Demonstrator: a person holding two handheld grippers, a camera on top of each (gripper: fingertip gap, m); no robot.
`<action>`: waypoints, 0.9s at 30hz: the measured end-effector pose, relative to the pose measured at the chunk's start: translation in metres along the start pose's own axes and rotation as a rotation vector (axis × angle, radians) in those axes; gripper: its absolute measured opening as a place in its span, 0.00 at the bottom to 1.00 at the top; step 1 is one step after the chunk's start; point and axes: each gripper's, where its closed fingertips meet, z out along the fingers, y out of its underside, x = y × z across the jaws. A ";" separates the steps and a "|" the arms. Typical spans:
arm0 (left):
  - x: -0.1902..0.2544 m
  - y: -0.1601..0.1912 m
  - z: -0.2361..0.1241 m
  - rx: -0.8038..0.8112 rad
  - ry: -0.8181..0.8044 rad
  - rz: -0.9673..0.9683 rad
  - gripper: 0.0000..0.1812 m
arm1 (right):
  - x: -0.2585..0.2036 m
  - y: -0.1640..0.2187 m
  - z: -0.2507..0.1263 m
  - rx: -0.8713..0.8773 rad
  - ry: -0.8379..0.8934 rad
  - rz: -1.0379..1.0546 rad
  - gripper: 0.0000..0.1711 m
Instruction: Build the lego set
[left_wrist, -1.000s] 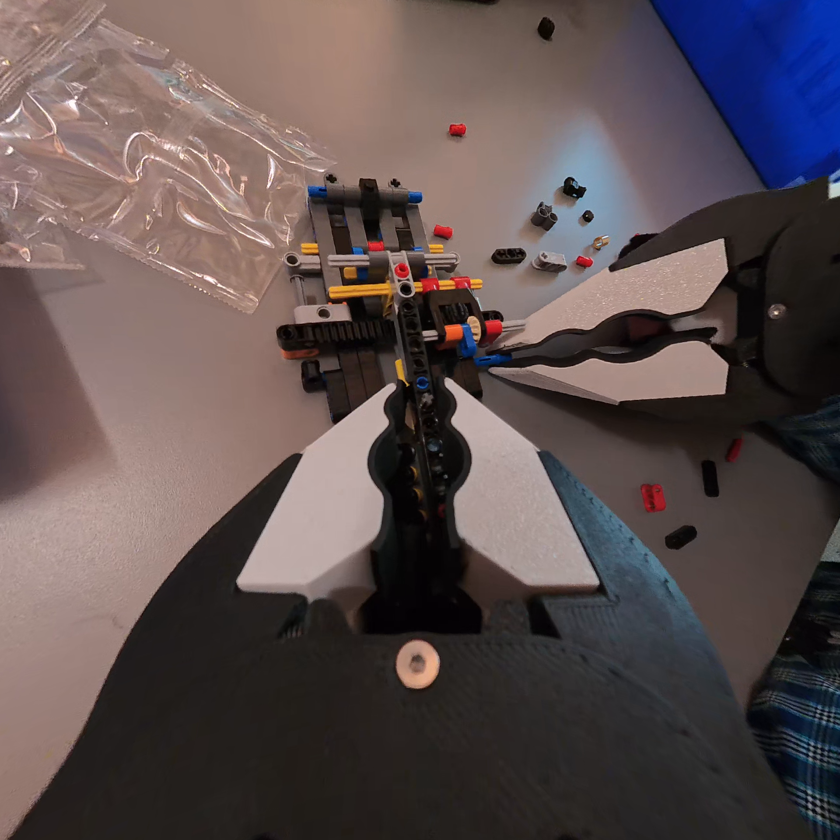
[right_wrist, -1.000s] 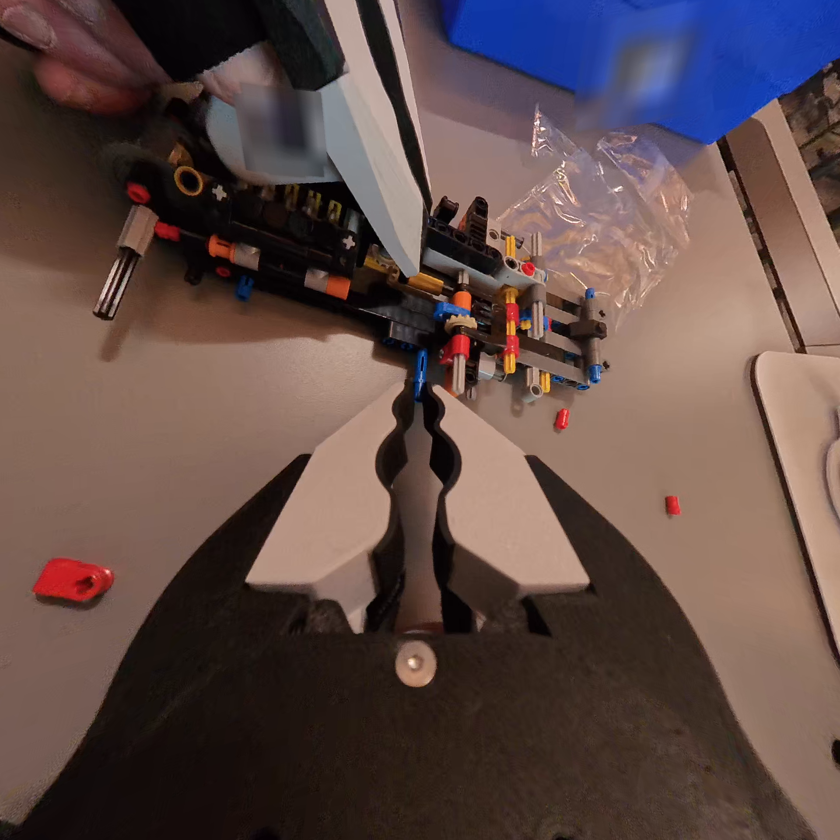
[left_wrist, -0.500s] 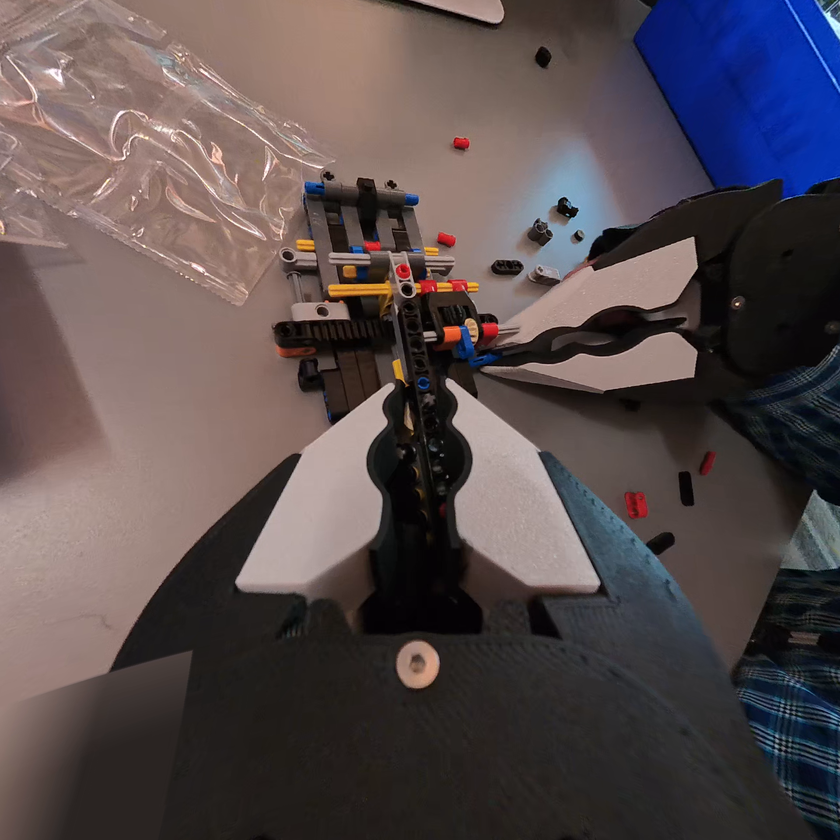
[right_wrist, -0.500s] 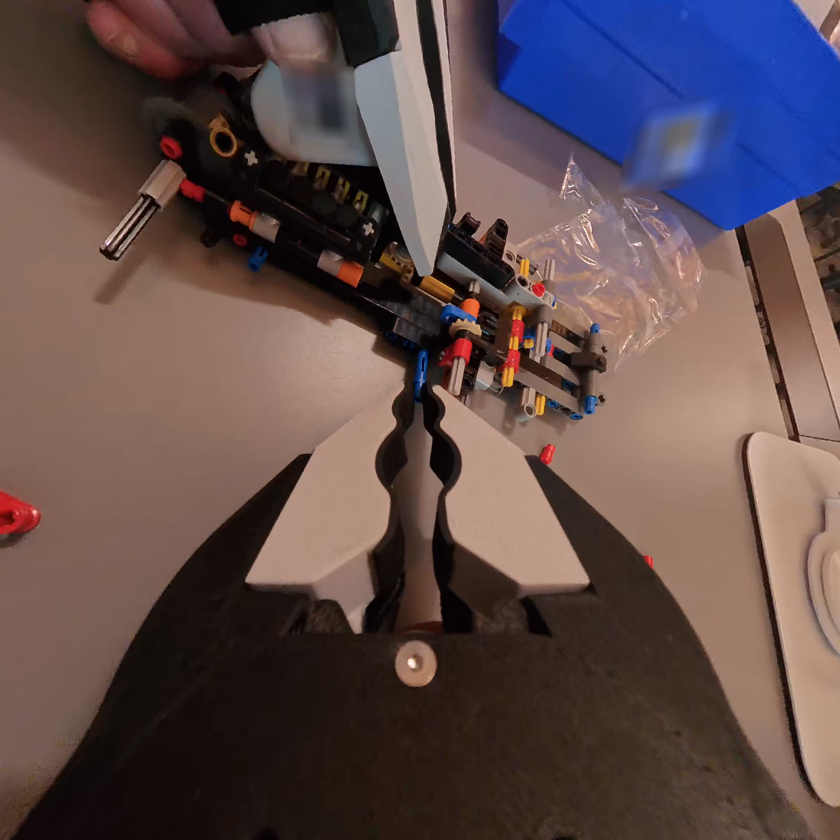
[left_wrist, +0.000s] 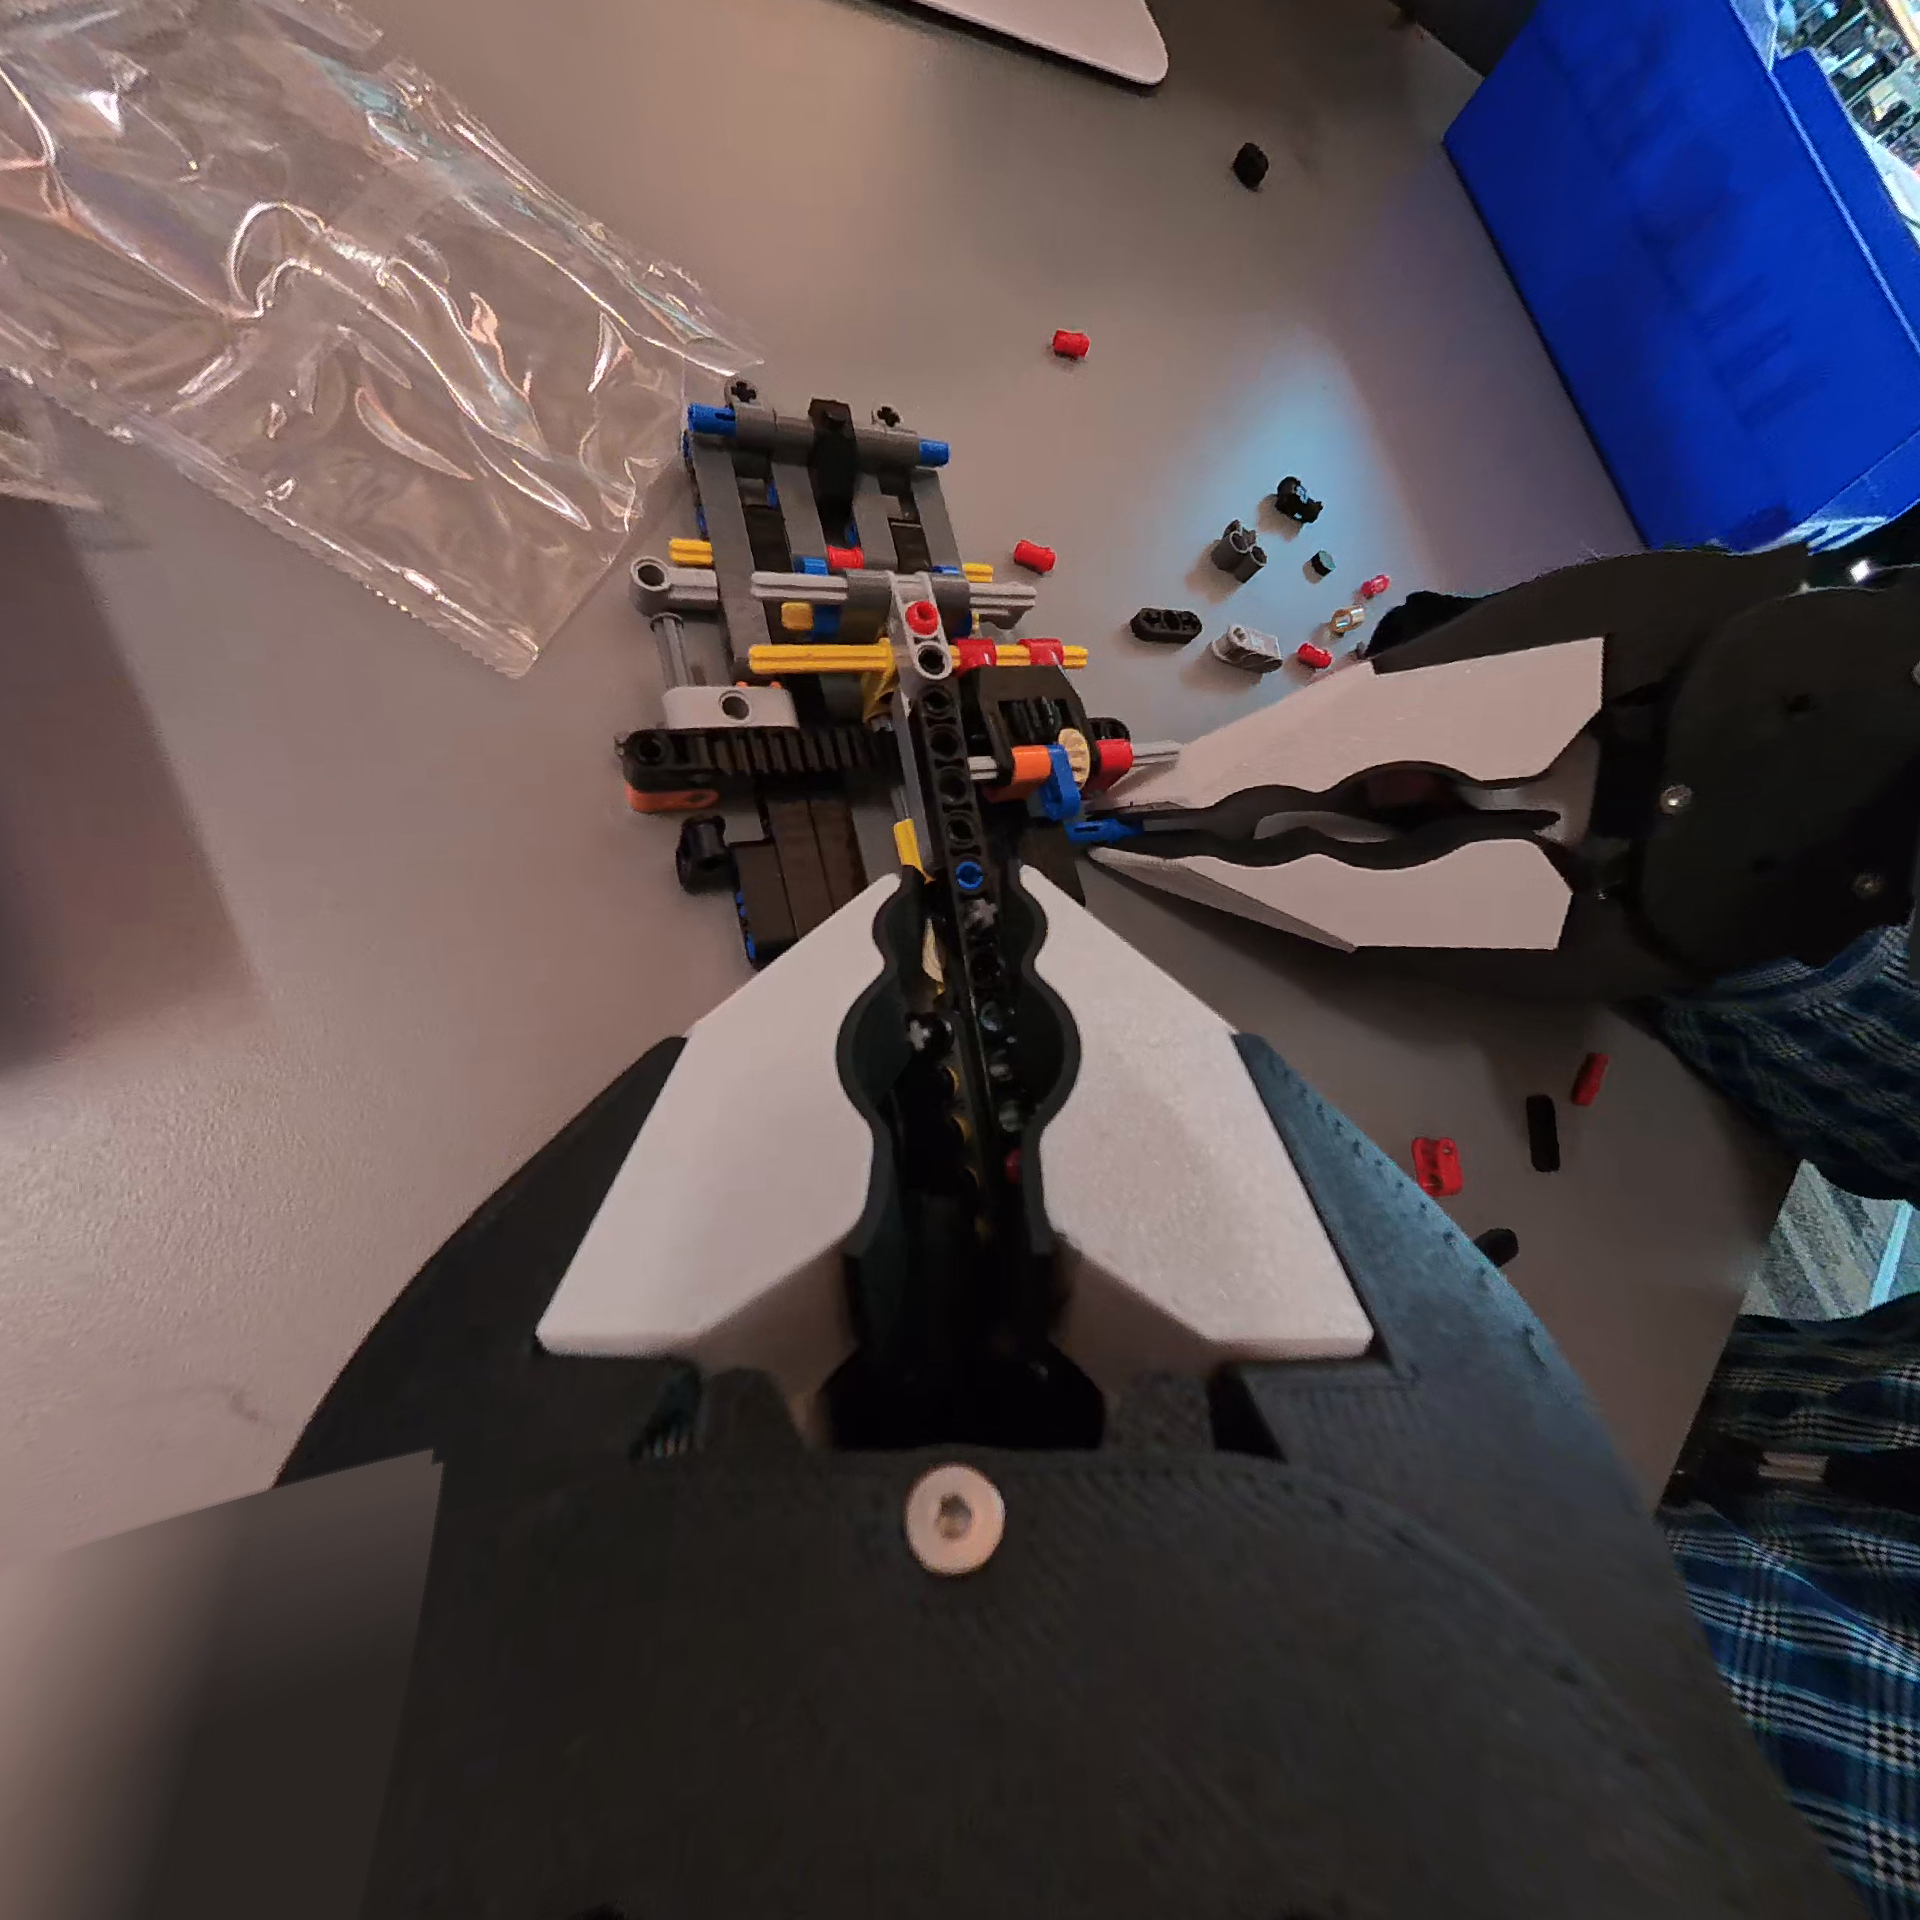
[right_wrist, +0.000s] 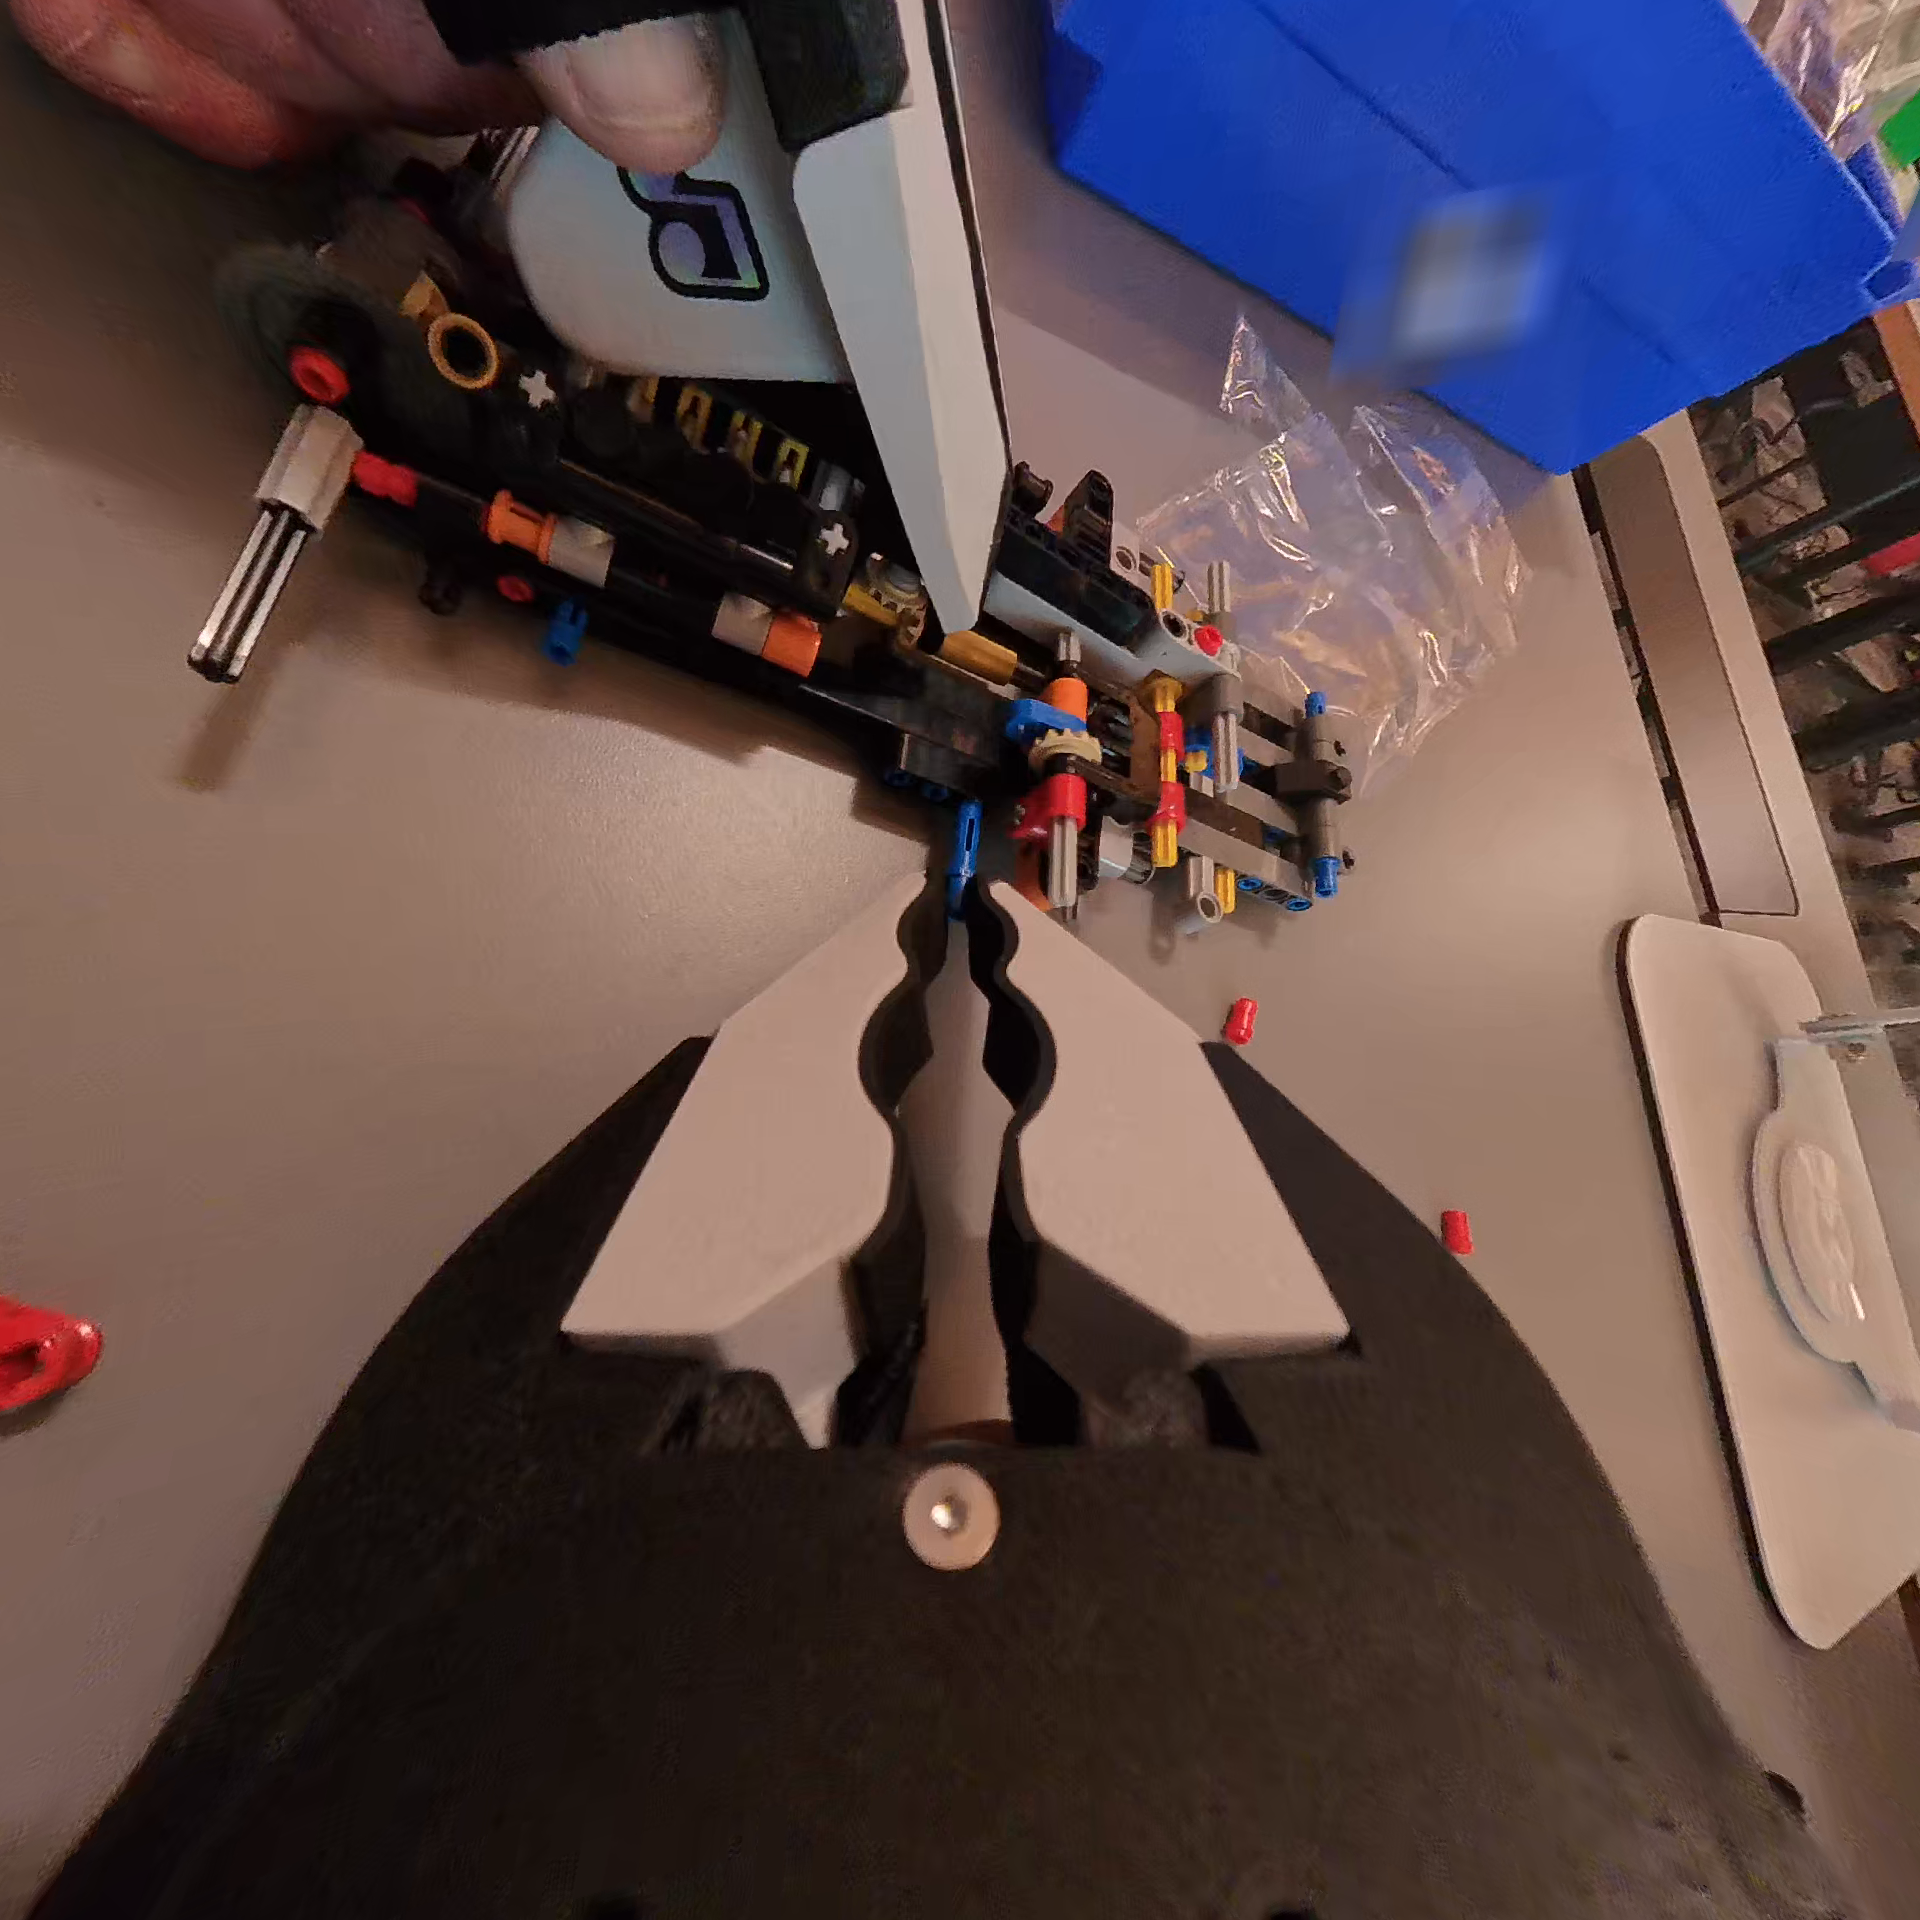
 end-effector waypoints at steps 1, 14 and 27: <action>0.000 0.000 0.000 0.001 0.003 -0.006 0.08 | 0.000 0.000 0.000 -0.001 0.004 -0.002 0.01; -0.002 -0.001 -0.001 0.010 0.023 -0.037 0.08 | -0.001 -0.003 0.002 -0.015 0.069 -0.061 0.01; -0.003 -0.002 -0.002 0.019 0.027 -0.044 0.08 | 0.003 -0.002 0.004 0.017 -0.095 0.020 0.00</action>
